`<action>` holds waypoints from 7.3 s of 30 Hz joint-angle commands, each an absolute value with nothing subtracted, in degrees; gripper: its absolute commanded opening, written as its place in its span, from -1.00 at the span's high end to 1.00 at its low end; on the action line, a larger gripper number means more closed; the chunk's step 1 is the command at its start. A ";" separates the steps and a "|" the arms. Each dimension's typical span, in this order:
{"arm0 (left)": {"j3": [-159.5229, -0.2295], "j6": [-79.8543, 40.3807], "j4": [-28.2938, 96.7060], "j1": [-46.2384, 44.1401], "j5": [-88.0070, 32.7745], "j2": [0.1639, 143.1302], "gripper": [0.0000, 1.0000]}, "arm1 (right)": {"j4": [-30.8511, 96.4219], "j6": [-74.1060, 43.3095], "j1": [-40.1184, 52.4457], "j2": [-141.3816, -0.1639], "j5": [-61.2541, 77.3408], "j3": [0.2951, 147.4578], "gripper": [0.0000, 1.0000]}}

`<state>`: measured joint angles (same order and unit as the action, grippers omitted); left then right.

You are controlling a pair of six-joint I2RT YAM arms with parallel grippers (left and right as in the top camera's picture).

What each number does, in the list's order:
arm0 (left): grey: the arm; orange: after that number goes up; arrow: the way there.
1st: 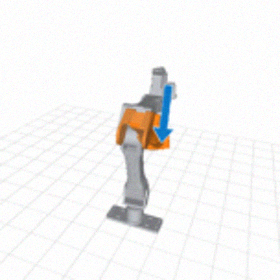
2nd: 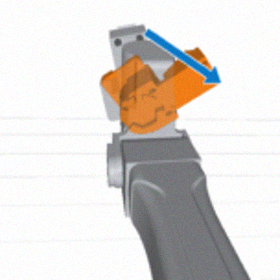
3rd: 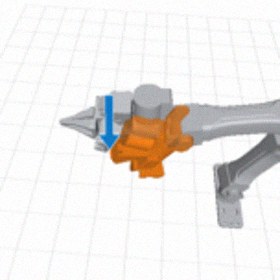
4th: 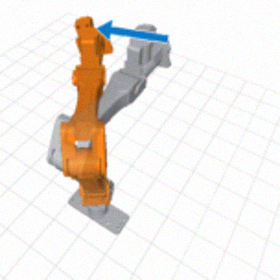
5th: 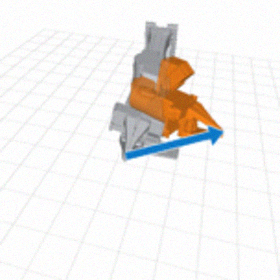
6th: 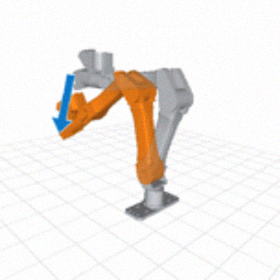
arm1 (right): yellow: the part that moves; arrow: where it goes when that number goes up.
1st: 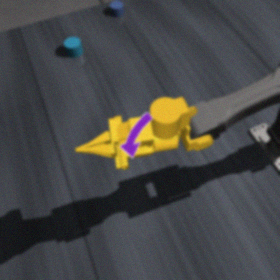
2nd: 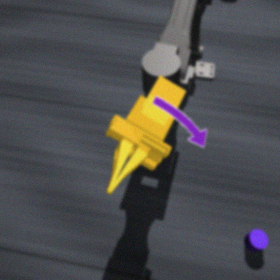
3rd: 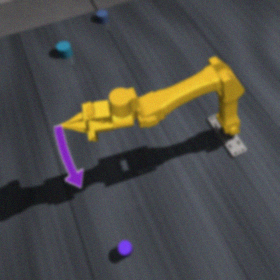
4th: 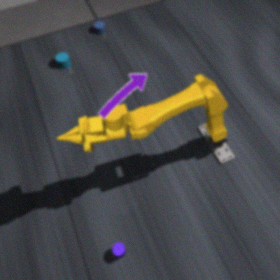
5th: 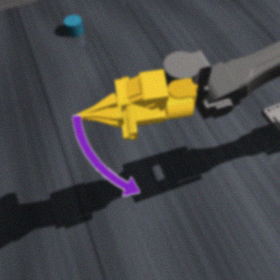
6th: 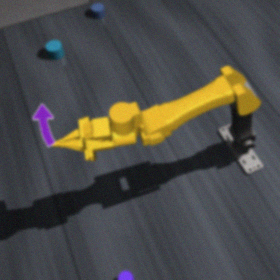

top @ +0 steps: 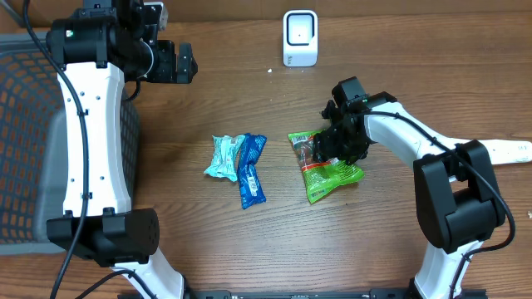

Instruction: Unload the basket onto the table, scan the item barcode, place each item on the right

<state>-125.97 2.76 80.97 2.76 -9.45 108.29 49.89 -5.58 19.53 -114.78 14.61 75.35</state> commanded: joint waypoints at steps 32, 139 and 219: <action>-125.73 2.59 80.77 2.92 -10.11 108.53 -0.99 | 43.24 4.38 18.98 -104.33 33.67 73.91 0.92; -125.73 2.59 80.77 2.92 -10.11 108.53 -0.99 | -11.09 70.15 27.53 -132.90 -46.02 102.43 0.93; -125.73 2.59 80.77 2.92 -10.11 108.53 -0.99 | -23.51 73.95 27.51 -137.25 -53.47 102.39 0.93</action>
